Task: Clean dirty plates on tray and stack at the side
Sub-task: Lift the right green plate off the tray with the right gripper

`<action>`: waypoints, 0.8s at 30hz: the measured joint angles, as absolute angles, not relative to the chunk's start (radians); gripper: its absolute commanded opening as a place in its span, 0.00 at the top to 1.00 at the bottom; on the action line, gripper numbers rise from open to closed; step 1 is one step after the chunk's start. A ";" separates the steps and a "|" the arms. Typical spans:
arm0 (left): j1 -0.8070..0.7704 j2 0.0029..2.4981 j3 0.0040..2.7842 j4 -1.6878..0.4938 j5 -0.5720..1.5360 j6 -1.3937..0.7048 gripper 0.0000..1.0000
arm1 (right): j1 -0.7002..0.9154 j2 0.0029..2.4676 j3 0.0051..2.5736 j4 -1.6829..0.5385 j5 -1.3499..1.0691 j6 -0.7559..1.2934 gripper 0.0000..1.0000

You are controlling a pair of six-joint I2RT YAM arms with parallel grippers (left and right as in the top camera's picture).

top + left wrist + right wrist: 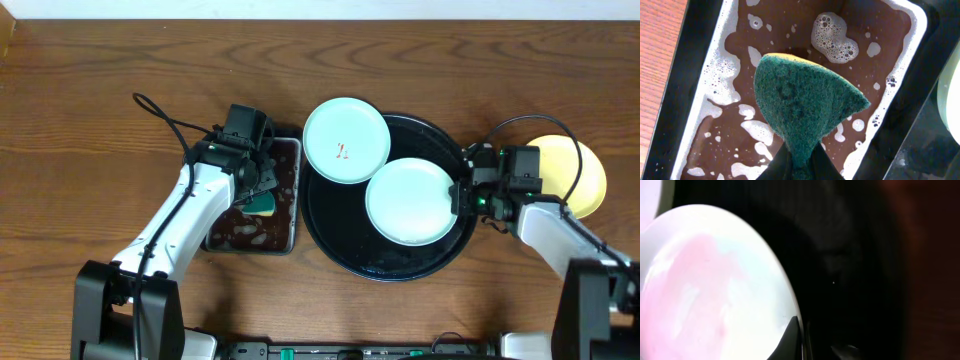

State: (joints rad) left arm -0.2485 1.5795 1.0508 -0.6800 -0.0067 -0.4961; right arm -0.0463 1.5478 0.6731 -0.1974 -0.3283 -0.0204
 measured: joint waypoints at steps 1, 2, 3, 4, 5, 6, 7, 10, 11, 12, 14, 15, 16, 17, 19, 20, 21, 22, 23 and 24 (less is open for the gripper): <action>-0.249 1.579 1.051 -0.680 -0.007 -0.496 0.92 | -0.046 1.523 0.673 -0.197 -0.307 -0.025 0.99; -0.249 1.579 1.051 -0.679 -0.007 -0.496 0.91 | -0.046 1.496 0.673 -0.194 -0.286 -0.032 0.99; -0.249 1.579 1.051 -0.677 -0.006 -0.496 0.91 | -0.046 1.466 0.673 -0.190 -0.265 -0.039 0.99; -0.249 1.579 1.051 -0.674 -0.007 -0.496 0.91 | -0.046 1.442 0.673 -0.186 -0.247 -0.047 0.99; -0.249 1.579 1.051 -0.673 -0.007 -0.496 0.91 | -0.046 1.416 0.673 -0.183 -0.226 -0.056 0.99; -0.249 1.579 1.051 -0.673 -0.007 -0.496 0.91 | -0.046 1.394 0.673 -0.181 -0.208 -0.061 0.99; -0.249 1.579 1.051 -0.673 -0.007 -0.496 0.91 | -0.041 1.375 0.673 -0.179 -0.183 -0.065 0.99; -0.249 1.579 1.051 -0.673 -0.007 -0.496 0.91 | -0.016 1.322 0.673 -0.175 -0.105 -0.077 0.99; -0.249 1.579 1.051 -0.673 -0.007 -0.496 0.91 | -0.004 1.309 0.673 -0.175 -0.073 -0.082 0.99; -0.249 1.579 1.051 -0.673 -0.007 -0.496 0.91 | 0.014 1.294 0.673 -0.175 -0.037 -0.087 0.99; -0.249 1.579 1.051 -0.673 -0.007 -0.496 0.91 | 0.053 1.269 0.673 -0.175 0.031 -0.097 0.99; -0.249 1.579 1.051 -0.673 -0.006 -0.496 0.91 | 0.076 1.257 0.673 -0.175 0.068 -0.105 0.99; -0.249 1.579 1.051 -0.673 -0.007 -0.496 0.91 | 0.103 1.245 0.673 -0.173 0.107 -0.115 0.99; -0.249 1.579 1.051 -0.673 -0.007 -0.496 0.91 | 0.130 1.234 0.673 -0.168 0.144 -0.125 0.99; -0.249 1.579 1.051 -0.673 -0.007 -0.496 0.91 | 0.200 1.209 0.673 -0.150 0.237 -0.159 0.99; -0.249 1.579 1.051 -0.673 -0.007 -0.496 0.91 | 0.223 1.202 0.673 -0.140 0.266 -0.174 0.99; -0.249 1.579 1.051 -0.673 -0.007 -0.496 0.91 | 0.252 1.194 0.673 -0.129 0.305 -0.192 0.99; -0.249 1.579 1.051 -0.673 -0.007 -0.496 0.91 | 0.283 1.188 0.673 -0.115 0.345 -0.215 0.99; -0.249 1.579 1.051 -0.673 -0.007 -0.496 0.91 | 0.315 1.184 0.673 -0.102 0.384 -0.240 0.99; -0.249 1.579 1.051 -0.673 -0.007 -0.496 0.91 | 0.347 1.182 0.673 -0.089 0.423 -0.266 0.99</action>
